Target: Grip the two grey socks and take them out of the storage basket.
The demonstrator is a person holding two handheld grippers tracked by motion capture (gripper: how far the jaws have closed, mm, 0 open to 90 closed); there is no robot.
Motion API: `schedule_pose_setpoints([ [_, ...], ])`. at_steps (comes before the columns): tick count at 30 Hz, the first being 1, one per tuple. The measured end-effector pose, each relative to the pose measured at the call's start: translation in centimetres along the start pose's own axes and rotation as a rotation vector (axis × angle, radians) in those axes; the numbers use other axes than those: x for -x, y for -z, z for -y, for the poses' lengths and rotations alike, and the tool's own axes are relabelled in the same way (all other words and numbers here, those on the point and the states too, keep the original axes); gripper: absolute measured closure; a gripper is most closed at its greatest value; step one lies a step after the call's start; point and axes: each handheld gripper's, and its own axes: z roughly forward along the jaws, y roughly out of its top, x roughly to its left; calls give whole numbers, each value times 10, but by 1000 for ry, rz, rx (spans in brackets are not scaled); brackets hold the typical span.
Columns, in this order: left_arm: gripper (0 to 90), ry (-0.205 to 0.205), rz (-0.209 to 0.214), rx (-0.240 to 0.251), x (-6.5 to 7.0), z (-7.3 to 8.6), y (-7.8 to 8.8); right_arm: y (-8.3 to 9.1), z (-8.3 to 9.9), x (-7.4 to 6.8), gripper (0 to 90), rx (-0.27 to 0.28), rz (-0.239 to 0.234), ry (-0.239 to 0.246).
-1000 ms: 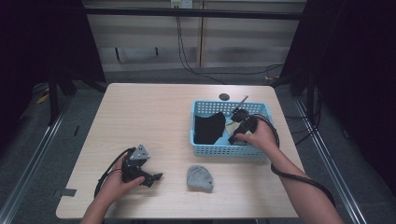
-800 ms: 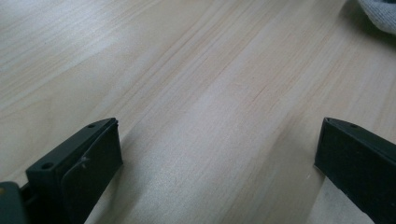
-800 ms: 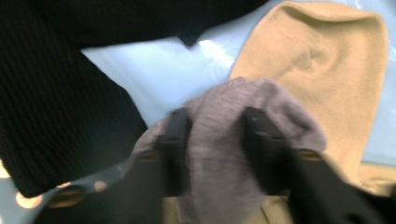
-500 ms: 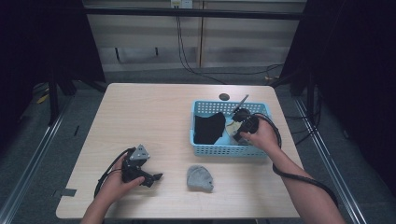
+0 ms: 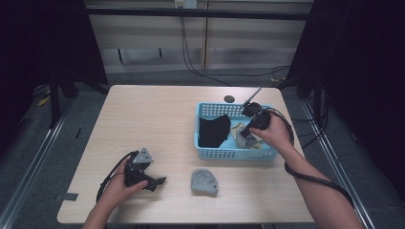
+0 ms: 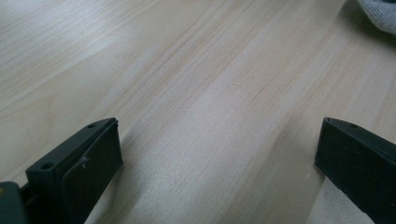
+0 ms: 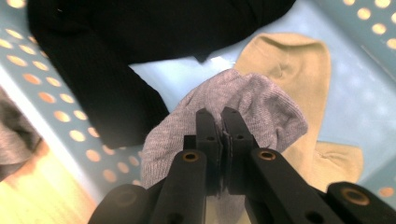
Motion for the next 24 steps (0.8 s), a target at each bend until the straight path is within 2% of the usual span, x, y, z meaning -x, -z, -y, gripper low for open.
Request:
schedule_pose_setpoints([
  [5, 0, -2, 0, 2, 0, 0, 0, 13, -5, -2, 874, 9, -9, 18],
  [11, 0, -2, 0, 2, 0, 0, 0, 28, -12, -12, 874, 26, -7, 45],
  [18, 0, -2, 0, 2, 0, 0, 0, 34, -17, -22, 874, 27, -10, 76],
  [21, 0, -5, -2, 1, 0, 0, 0, 37, -19, -28, 873, 28, -6, 119],
  [24, 0, -5, -2, 1, 0, 0, 0, 39, -21, -32, 873, 23, -3, 129],
])
